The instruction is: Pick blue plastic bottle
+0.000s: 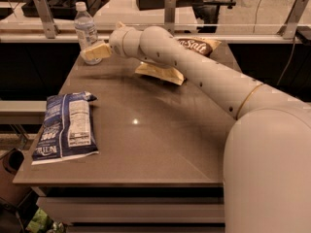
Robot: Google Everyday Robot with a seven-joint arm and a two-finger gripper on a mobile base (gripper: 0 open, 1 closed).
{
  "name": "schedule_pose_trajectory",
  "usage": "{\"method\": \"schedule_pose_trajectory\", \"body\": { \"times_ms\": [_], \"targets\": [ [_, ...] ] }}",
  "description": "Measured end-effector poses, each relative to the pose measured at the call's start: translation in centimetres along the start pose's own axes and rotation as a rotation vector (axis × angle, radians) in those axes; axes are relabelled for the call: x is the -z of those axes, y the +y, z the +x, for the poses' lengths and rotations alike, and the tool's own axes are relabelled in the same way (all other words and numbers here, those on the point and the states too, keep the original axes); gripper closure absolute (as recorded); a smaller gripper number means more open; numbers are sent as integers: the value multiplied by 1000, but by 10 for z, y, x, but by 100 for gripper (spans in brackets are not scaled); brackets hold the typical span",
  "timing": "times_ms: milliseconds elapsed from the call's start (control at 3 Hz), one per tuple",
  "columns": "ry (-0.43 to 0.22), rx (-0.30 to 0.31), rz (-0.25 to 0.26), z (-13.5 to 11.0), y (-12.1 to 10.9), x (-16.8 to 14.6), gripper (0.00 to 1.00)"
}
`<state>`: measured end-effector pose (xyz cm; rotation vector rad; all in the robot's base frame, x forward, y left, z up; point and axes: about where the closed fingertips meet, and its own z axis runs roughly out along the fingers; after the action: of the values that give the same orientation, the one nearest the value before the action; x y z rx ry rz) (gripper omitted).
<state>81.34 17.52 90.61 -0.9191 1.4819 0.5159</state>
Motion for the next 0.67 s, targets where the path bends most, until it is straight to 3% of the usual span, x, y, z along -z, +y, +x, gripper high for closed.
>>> {"method": "schedule_pose_trajectory", "body": {
  "times_ms": [333,667],
  "targets": [
    [-2,-6,8,-1,-15,-4,0],
    [-20,-40,-23,-13,-14,-10,0]
  ]
}}
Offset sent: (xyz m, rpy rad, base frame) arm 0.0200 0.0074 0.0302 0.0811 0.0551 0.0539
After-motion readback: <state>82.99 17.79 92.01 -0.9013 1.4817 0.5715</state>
